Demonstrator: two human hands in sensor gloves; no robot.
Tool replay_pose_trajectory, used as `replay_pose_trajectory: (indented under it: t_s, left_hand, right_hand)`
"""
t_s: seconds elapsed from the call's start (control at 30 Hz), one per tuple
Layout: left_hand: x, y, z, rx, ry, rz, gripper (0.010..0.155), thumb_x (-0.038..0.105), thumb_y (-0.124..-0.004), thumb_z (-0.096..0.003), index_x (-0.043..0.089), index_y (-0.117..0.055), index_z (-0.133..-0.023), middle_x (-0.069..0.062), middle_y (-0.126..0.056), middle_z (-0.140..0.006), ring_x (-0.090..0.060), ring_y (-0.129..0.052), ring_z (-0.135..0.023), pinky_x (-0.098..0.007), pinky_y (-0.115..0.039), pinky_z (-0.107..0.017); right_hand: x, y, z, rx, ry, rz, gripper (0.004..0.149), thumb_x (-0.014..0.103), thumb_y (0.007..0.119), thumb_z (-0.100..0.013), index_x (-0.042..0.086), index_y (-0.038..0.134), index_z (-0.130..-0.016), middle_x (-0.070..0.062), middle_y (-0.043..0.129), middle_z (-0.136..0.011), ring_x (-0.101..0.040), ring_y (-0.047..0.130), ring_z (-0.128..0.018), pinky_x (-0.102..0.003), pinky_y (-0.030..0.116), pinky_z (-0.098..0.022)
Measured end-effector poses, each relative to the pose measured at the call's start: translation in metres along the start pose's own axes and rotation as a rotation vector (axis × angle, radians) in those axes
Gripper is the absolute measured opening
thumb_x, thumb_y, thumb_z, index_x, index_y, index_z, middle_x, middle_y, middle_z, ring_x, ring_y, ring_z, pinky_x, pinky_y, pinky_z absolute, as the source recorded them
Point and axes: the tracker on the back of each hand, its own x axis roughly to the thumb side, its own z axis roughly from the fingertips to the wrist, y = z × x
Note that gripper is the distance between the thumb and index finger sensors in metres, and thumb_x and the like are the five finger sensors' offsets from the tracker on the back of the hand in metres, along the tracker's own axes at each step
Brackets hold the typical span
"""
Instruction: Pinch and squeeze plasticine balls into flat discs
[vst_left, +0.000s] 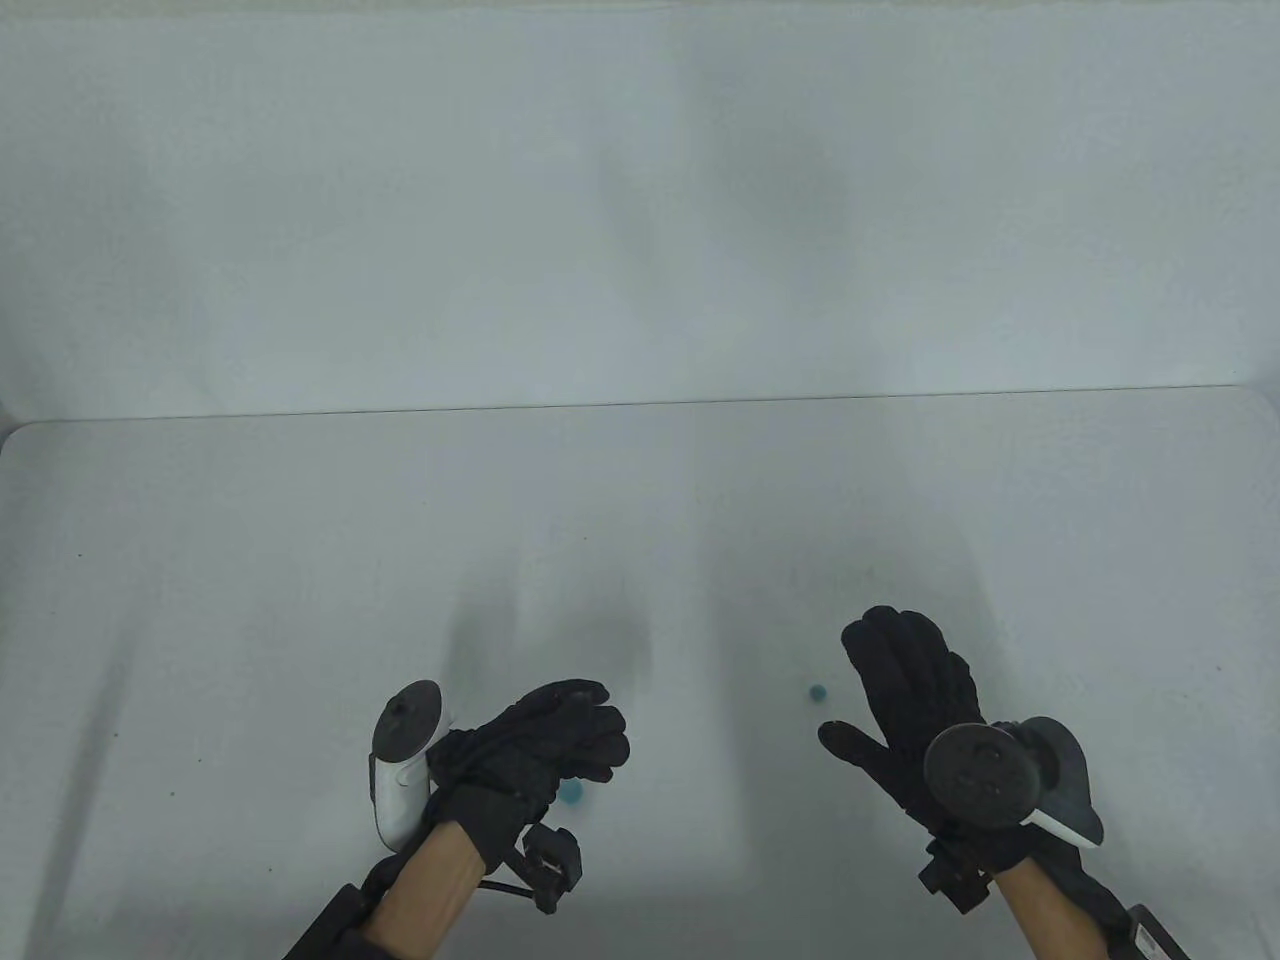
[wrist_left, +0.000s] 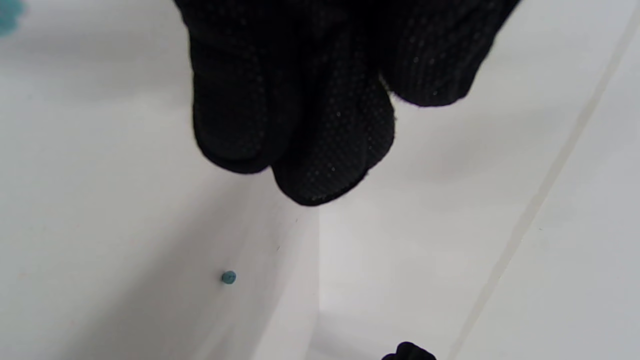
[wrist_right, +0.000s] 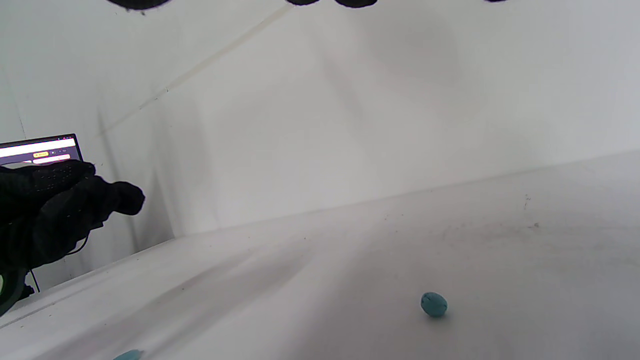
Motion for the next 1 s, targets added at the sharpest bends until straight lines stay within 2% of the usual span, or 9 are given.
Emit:
replay_pose_trajectory:
  t_s: [0.13, 0.2, 0.27, 0.3, 0.37, 0.43, 0.6, 0.83, 1.0]
  left_hand:
    - [-0.001, 0.002, 0.0, 0.011, 0.018, -0.025, 0.057, 0.031, -0.076, -0.0515, 0.001, -0.069, -0.099, -0.002, -0.096, -0.079, -0.014, -0.11, -0.062, -0.03, -0.094, -0.052]
    - [-0.006, 0.002, -0.001, -0.019, 0.053, 0.061, 0.059, 0.03, -0.072, -0.0536, -0.001, -0.063, -0.103, -0.007, -0.09, -0.086, -0.022, -0.104, -0.07, -0.036, -0.089, -0.057]
    - [-0.009, 0.001, -0.002, -0.08, 0.066, 0.138, 0.069, 0.038, -0.066, -0.0556, -0.004, -0.052, -0.108, -0.02, -0.078, -0.096, -0.034, -0.095, -0.079, -0.043, -0.081, -0.062]
    - [-0.01, 0.0, -0.002, -0.106, 0.065, 0.163, 0.074, 0.044, -0.063, -0.0553, -0.005, -0.05, -0.109, -0.023, -0.074, -0.099, -0.036, -0.091, -0.082, -0.045, -0.079, -0.064]
    - [-0.01, -0.002, -0.002, -0.102, 0.066, 0.175, 0.076, 0.047, -0.063, -0.0544, -0.005, -0.052, -0.109, -0.023, -0.075, -0.099, -0.036, -0.092, -0.081, -0.044, -0.08, -0.063]
    - [-0.01, -0.001, -0.003, -0.095, 0.07, 0.155, 0.073, 0.046, -0.067, -0.0537, -0.003, -0.057, -0.106, -0.021, -0.078, -0.096, -0.033, -0.096, -0.078, -0.042, -0.083, -0.06]
    - [-0.005, -0.002, -0.003, -0.066, 0.074, 0.07, 0.052, 0.032, -0.078, -0.0512, 0.004, -0.074, -0.095, -0.012, -0.092, -0.083, -0.023, -0.108, -0.063, -0.035, -0.094, -0.05]
    - [0.003, -0.004, -0.001, -0.027, 0.031, -0.042, 0.046, 0.036, -0.085, -0.0454, 0.008, -0.087, -0.082, -0.005, -0.104, -0.063, -0.012, -0.115, -0.042, -0.027, -0.102, -0.035]
    - [0.001, -0.004, -0.002, 0.005, 0.06, -0.07, 0.045, 0.037, -0.084, -0.0458, 0.008, -0.088, -0.08, -0.004, -0.104, -0.06, -0.011, -0.115, -0.038, -0.026, -0.101, -0.032]
  right_hand:
    - [0.0, 0.0, 0.0, 0.0, -0.001, -0.003, 0.082, 0.064, 0.05, -0.056, 0.012, 0.031, -0.116, -0.02, 0.031, -0.123, -0.053, 0.035, -0.11, -0.074, 0.045, -0.071]
    - [0.0, 0.0, 0.0, -0.004, -0.001, -0.001, 0.082, 0.064, 0.05, -0.056, 0.012, 0.032, -0.116, -0.02, 0.031, -0.123, -0.053, 0.036, -0.11, -0.074, 0.046, -0.07]
    - [0.0, 0.0, 0.0, -0.006, -0.001, -0.005, 0.082, 0.064, 0.05, -0.056, 0.012, 0.031, -0.116, -0.02, 0.031, -0.123, -0.053, 0.036, -0.11, -0.074, 0.045, -0.071]
    - [-0.001, 0.0, 0.0, -0.003, -0.001, -0.007, 0.082, 0.064, 0.05, -0.056, 0.012, 0.032, -0.116, -0.019, 0.031, -0.123, -0.053, 0.035, -0.11, -0.074, 0.045, -0.071]
    - [-0.001, 0.0, 0.0, -0.005, 0.0, -0.005, 0.082, 0.064, 0.05, -0.056, 0.012, 0.032, -0.116, -0.02, 0.031, -0.123, -0.053, 0.035, -0.11, -0.074, 0.046, -0.07]
    - [-0.001, -0.001, 0.0, -0.008, 0.0, -0.006, 0.082, 0.064, 0.05, -0.056, 0.012, 0.032, -0.116, -0.02, 0.031, -0.123, -0.053, 0.035, -0.11, -0.074, 0.046, -0.07]
    - [-0.002, -0.001, 0.0, -0.006, 0.001, -0.005, 0.082, 0.064, 0.05, -0.056, 0.012, 0.032, -0.116, -0.02, 0.031, -0.123, -0.053, 0.036, -0.11, -0.073, 0.046, -0.07]
    - [-0.002, -0.001, 0.0, -0.01, -0.002, -0.004, 0.081, 0.064, 0.05, -0.056, 0.012, 0.032, -0.116, -0.02, 0.031, -0.123, -0.053, 0.036, -0.11, -0.073, 0.046, -0.07]
    - [-0.004, -0.002, 0.001, -0.011, -0.002, -0.003, 0.082, 0.064, 0.05, -0.056, 0.012, 0.032, -0.116, -0.019, 0.031, -0.123, -0.053, 0.036, -0.11, -0.073, 0.046, -0.07]
